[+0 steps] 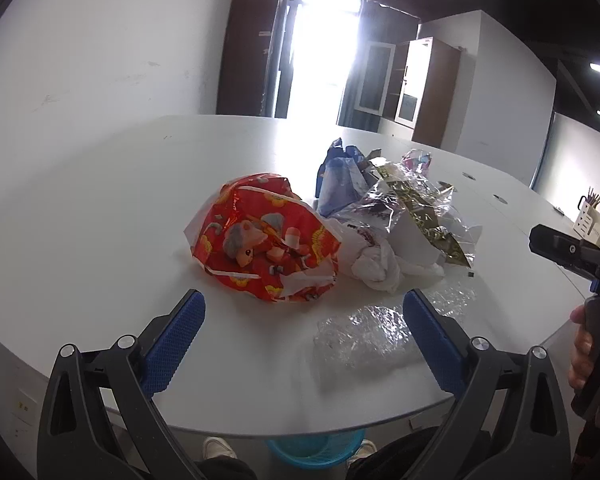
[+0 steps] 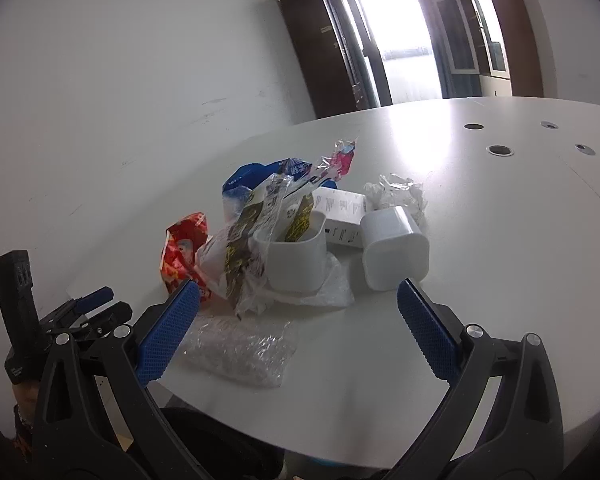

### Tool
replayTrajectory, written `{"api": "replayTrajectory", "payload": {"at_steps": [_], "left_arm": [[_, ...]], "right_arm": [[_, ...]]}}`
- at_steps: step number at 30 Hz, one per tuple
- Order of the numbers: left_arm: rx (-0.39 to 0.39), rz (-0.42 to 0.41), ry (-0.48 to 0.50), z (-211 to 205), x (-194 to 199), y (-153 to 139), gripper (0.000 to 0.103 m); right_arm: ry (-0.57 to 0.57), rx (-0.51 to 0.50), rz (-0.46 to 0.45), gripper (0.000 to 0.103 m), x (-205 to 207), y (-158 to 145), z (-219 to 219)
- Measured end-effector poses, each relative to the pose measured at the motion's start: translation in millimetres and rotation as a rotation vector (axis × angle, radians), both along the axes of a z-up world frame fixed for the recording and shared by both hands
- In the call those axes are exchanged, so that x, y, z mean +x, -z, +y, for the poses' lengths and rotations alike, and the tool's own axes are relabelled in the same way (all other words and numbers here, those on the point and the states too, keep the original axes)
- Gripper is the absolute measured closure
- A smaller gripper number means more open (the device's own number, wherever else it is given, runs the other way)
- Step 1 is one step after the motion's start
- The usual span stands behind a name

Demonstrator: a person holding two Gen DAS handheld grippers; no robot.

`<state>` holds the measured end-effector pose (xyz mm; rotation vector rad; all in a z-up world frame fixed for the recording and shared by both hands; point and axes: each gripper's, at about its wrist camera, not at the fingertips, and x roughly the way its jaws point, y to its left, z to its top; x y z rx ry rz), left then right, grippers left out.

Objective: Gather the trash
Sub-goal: 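Move both tools toward the trash pile on the table, then close the left tool on the red snack bag while the right tool grasps the clear bottle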

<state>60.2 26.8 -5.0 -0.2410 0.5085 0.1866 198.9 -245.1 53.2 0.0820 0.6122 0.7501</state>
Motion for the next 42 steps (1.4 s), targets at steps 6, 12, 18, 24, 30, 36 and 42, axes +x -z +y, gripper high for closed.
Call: {"api": "replayTrajectory", "payload": {"at_steps": [6,12,18,24,30,36,42], "left_arm": [[-0.051,0.032,-0.022,16.3,19.9,0.6,0.007],[-0.077,0.026,-0.016,25.1,40.6,-4.1,0.007],[-0.078,0.045,0.008,28.6,55.0,-5.0,0.012],[-0.069,0.061,0.040,27.5,66.5,-4.5,0.025],[-0.071,0.063,0.064,24.3,75.2,-5.3,0.036],[-0.061,0.061,0.072,20.5,71.9,-7.2,0.036],[-0.061,0.068,0.066,23.5,69.9,-4.9,0.036]], "right_arm": [[-0.012,-0.052,0.011,0.009,40.2,-16.0,24.9],[-0.054,-0.102,0.025,0.009,62.5,-24.5,58.6],[-0.104,-0.151,0.030,0.015,65.3,-23.0,83.9],[-0.130,-0.222,0.041,0.037,72.1,-16.3,105.7],[-0.149,-0.289,0.014,0.064,72.1,-21.6,119.2],[-0.148,-0.340,-0.041,0.064,68.8,-30.5,123.8],[-0.161,-0.326,-0.053,0.055,61.9,-38.7,117.2]]}}
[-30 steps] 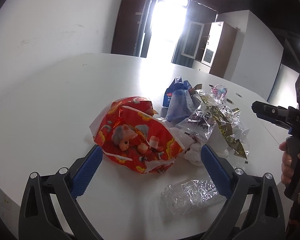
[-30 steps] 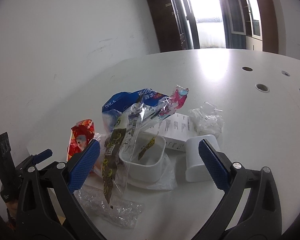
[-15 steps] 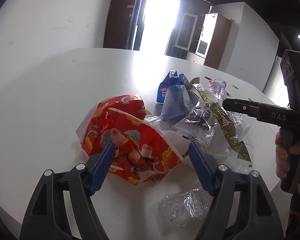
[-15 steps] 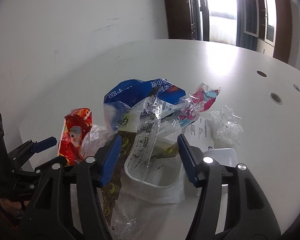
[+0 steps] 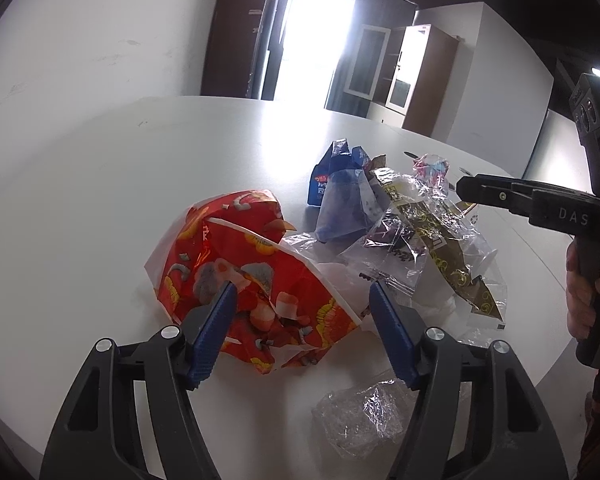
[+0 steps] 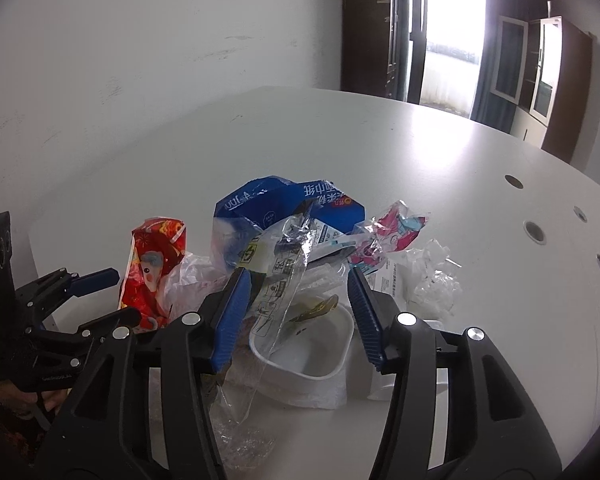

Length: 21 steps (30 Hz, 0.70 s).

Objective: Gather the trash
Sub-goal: 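Close the left tool on the red snack bag while the right tool grasps the clear bottle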

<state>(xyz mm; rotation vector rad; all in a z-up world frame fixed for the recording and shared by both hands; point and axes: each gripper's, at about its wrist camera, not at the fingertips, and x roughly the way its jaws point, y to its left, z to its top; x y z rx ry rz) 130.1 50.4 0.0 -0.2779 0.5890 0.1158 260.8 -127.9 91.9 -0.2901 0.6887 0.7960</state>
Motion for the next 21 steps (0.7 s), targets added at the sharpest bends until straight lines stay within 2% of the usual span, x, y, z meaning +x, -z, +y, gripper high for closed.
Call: {"api": "replayTrajectory", "payload": {"at_steps": [3,10,13,16,18,21], "left_arm": [[-0.003,0.005,0.005,-1.5,-1.1,0.4,0.036],[0.009,0.010,0.012,-3.5,-3.1,-1.1,0.036],[0.009,0.016,0.007,-3.0,-2.5,2.5,0.038],[-0.001,0.038,0.007,0.0,1.5,9.8,0.052],[0.002,0.042,0.007,-1.2,2.7,13.3,0.064],[0.012,0.025,-0.029,-0.3,-2.6,11.9,0.082]], "right_arm": [[-0.035,-0.003,0.036,0.055,-3.5,9.7,7.0],[-0.018,-0.032,0.033,0.056,-1.4,15.8,14.8],[-0.004,-0.027,0.059,0.065,2.3,20.3,12.6],[-0.012,-0.012,0.085,0.074,3.4,24.5,13.2],[-0.011,-0.005,0.084,0.092,2.1,25.3,11.4],[-0.007,0.010,0.078,0.100,-0.8,23.3,8.7]]}}
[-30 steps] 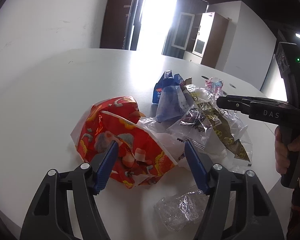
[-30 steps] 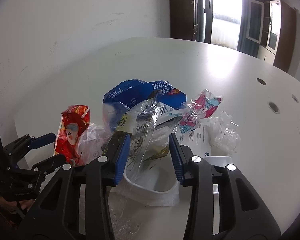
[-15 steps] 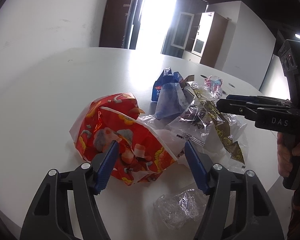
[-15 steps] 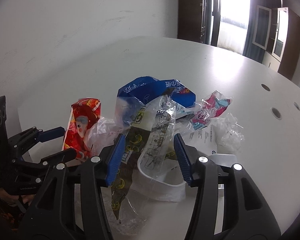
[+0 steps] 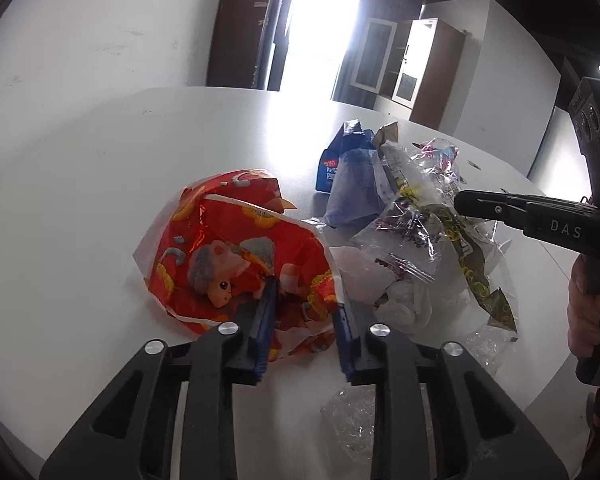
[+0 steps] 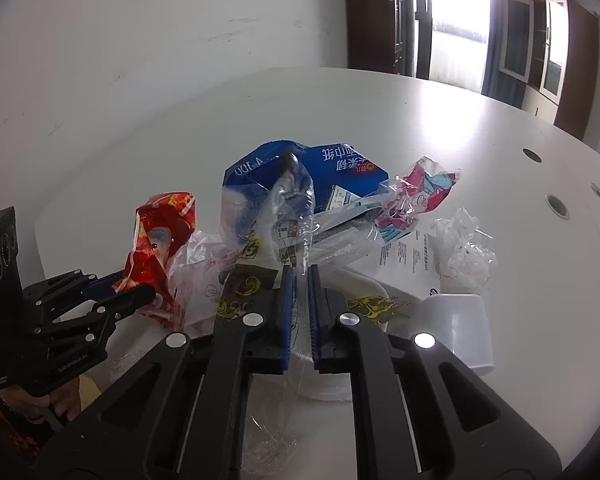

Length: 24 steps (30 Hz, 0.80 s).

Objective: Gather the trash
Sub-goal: 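Close the left tool on the red snack bag while the right tool grasps the clear bottle, then carry the red bag and clear bottle in both tools over the blue wastebasket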

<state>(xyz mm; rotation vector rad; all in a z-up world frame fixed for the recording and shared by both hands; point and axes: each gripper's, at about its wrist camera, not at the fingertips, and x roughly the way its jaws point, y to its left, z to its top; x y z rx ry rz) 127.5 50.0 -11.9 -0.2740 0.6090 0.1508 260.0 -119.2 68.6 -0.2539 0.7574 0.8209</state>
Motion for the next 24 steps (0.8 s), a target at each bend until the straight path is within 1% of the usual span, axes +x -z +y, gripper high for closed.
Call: {"api": "replayTrajectory", "payload": {"at_steps": [3,6,11,14,17,21,24], "left_arm": [[-0.009,-0.042,-0.035,6.3,-13.9,-9.8,0.088],[-0.017,-0.084,-0.060,12.0,-29.9,-22.7,0.089],[-0.013,-0.144,-0.065,8.9,-63.1,-44.3,0.089],[-0.006,-0.174,-0.037,0.0,-85.7,-52.5,0.089],[0.017,-0.198,-0.009,-16.3,-108.6,-56.6,0.089],[0.014,-0.208,0.055,-38.5,-135.6,-56.0,0.089],[0.026,-0.203,0.101,-54.8,-156.1,-50.1,0.089]], "right_arm": [[0.000,0.015,-0.016,0.102,-7.7,-4.1,-3.2],[0.006,0.057,-0.031,0.102,-18.8,-12.6,-9.6],[0.015,0.134,-0.067,0.102,-43.8,-29.9,-24.1],[0.011,0.180,-0.099,0.102,-66.3,-38.5,-37.6],[0.022,0.229,-0.122,0.102,-91.3,-40.8,-56.1],[0.036,0.278,-0.136,0.102,-124.4,-34.3,-81.6],[0.046,0.298,-0.127,0.102,-150.7,-21.8,-97.1]]}}
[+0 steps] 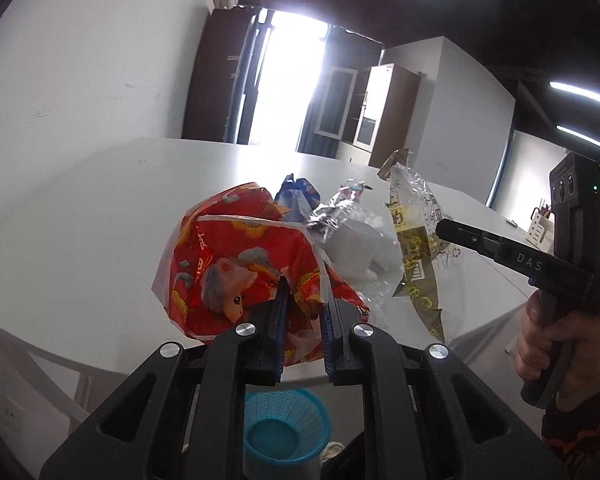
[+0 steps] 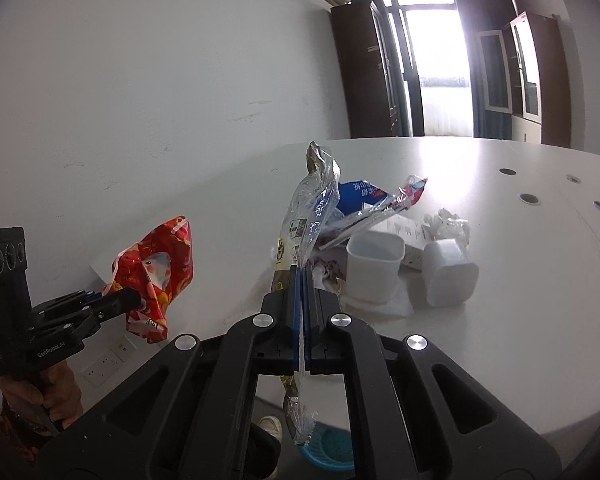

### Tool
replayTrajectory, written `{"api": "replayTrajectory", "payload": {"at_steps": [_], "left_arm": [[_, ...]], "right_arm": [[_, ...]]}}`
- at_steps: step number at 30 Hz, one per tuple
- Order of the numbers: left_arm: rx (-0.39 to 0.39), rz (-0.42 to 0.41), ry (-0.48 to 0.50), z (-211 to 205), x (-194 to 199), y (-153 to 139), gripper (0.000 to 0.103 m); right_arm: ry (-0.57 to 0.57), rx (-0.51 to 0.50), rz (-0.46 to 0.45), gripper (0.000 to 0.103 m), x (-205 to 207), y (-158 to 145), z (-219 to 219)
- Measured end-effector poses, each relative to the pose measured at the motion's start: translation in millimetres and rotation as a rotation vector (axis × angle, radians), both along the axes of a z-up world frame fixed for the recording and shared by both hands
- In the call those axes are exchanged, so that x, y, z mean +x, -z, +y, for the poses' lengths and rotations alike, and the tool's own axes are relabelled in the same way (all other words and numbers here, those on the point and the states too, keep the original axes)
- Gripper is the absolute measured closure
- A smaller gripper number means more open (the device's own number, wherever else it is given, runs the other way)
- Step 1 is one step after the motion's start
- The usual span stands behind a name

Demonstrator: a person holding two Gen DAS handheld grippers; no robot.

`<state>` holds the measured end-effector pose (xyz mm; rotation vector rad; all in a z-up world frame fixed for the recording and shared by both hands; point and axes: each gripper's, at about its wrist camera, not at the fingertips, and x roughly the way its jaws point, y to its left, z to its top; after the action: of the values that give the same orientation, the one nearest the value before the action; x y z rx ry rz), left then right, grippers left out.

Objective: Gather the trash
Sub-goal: 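Carry the red bag and clear bottle in both tools over the blue wastebasket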

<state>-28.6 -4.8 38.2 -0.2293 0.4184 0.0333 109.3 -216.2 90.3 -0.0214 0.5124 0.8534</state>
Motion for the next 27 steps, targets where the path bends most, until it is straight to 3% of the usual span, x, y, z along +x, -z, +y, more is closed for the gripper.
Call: {"api": "replayTrajectory", "payload": {"at_steps": [4,8,12,16,19,27], "left_arm": [[0.007,0.044,0.037,-12.4,-25.6,17.0,0.090],[-0.054,0.108,0.103,-22.0,-47.8,32.8,0.089],[-0.031,0.141,0.150,-35.7,-63.4,45.0,0.089],[-0.008,0.189,0.163,-41.3,-65.0,65.5,0.089],[-0.033,0.233,0.157,-35.9,-64.6,86.9,0.089],[-0.071,0.323,0.127,-22.6,-44.4,134.6,0.090]], "right_arm": [[0.004,-0.006,0.029,0.102,-28.6,22.6,-17.8],[-0.024,-0.112,0.021,0.102,-53.2,47.0,-26.3],[-0.040,-0.129,0.066,0.102,-74.4,66.1,-36.5],[-0.081,-0.157,0.113,0.102,-90.5,90.0,-31.2],[-0.105,-0.194,0.149,0.102,-97.2,113.0,-22.3],[-0.124,-0.250,0.231,0.102,-81.9,164.0,-2.1]]}}
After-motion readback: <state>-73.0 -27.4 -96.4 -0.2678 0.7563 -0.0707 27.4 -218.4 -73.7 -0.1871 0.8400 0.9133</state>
